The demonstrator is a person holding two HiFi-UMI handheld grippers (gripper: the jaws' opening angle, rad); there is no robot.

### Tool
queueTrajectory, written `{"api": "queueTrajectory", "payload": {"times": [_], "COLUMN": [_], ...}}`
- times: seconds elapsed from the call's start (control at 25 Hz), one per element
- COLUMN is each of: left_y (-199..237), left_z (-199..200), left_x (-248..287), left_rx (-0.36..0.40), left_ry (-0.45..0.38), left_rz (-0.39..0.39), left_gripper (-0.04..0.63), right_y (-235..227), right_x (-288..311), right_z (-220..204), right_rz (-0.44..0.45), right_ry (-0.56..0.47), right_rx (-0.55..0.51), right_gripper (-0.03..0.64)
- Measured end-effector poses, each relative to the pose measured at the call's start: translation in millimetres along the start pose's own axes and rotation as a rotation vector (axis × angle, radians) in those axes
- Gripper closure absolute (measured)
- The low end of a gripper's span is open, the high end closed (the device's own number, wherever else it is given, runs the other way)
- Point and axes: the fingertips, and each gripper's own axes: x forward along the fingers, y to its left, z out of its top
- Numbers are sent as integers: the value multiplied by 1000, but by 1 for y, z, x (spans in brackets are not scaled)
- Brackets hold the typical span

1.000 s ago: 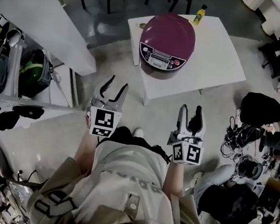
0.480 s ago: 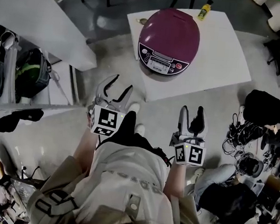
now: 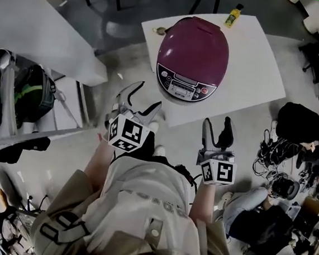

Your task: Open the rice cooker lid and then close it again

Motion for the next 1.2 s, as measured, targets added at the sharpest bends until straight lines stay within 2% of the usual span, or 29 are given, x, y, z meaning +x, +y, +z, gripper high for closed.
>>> {"api": "queueTrajectory", "payload": {"times": [0.2,0.64,0.84,1.0,1.2], "left_y": [-1,-26,-38,-45,-47], "left_z": [6,15,15,13,8], "left_x": [27,60,70,76,84], "left_rx": [140,473,597,648,734], "left_ry": [25,80,110,135,180], "left_rz": [-110,-341,-395,-419,-407], "left_gripper": [229,207,197,195,192], "right_y": [11,51,67,76,80], "right_x": [35,87,98,102,104], "right_z": [-1,-21,-47,-66,-82], "right_rz": [87,355,473,525,564], "right_ry": [60,299,452,546,622], "right_rx": [-92,-360,-496,-605,-715], "right_gripper": [331,270,245,239,233]}}
